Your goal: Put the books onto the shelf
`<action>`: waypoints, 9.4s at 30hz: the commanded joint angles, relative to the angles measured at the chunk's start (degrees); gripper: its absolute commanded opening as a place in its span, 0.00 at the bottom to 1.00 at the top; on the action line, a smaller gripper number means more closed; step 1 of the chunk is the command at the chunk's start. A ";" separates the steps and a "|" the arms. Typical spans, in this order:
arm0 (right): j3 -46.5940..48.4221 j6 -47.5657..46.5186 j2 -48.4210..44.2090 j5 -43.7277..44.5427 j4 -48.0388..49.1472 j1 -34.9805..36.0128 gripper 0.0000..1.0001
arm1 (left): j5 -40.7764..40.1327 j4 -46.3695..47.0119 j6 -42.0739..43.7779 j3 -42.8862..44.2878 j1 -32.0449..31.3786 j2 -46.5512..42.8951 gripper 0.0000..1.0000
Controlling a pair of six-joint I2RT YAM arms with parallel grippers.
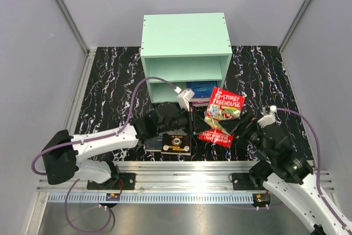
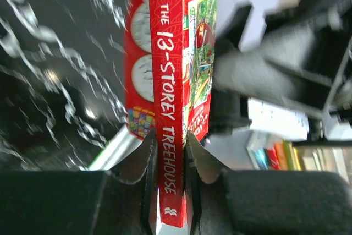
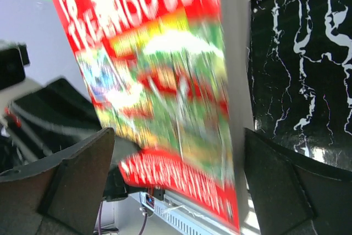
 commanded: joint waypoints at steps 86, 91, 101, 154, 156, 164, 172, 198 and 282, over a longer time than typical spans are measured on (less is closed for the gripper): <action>-8.79 1.13 3.60 -7.93 9.35 0.49 0.97 | -23.14 -28.87 8.41 0.77 16.45 -12.83 0.99; -20.30 6.58 10.52 -11.81 26.81 0.49 0.97 | -17.31 -22.63 4.98 -15.06 14.96 -18.99 0.99; -20.58 4.48 33.12 -11.11 45.22 0.58 0.98 | -11.60 -11.30 1.02 -27.21 14.16 -16.72 0.99; -12.50 5.27 -12.73 3.92 -4.76 7.69 0.82 | -5.02 -20.51 13.05 9.50 3.61 -10.57 0.00; -11.10 5.71 -15.37 4.10 -9.43 7.69 0.83 | -4.30 -20.34 13.67 11.37 3.70 -8.90 0.00; -8.64 5.80 -17.49 4.62 -13.66 7.69 0.82 | -5.08 -18.76 10.34 17.17 8.96 -5.37 0.00; -8.98 4.66 -14.95 2.43 -6.13 7.69 0.81 | -2.72 -6.13 1.91 13.93 15.12 -2.03 0.00; -9.69 3.43 -5.89 0.67 7.08 7.69 0.77 | 1.42 13.06 -20.08 14.70 21.28 14.14 0.13; 11.84 -19.69 50.00 4.89 28.35 -4.69 0.96 | 2.92 -0.04 5.58 3.83 30.33 2.29 0.99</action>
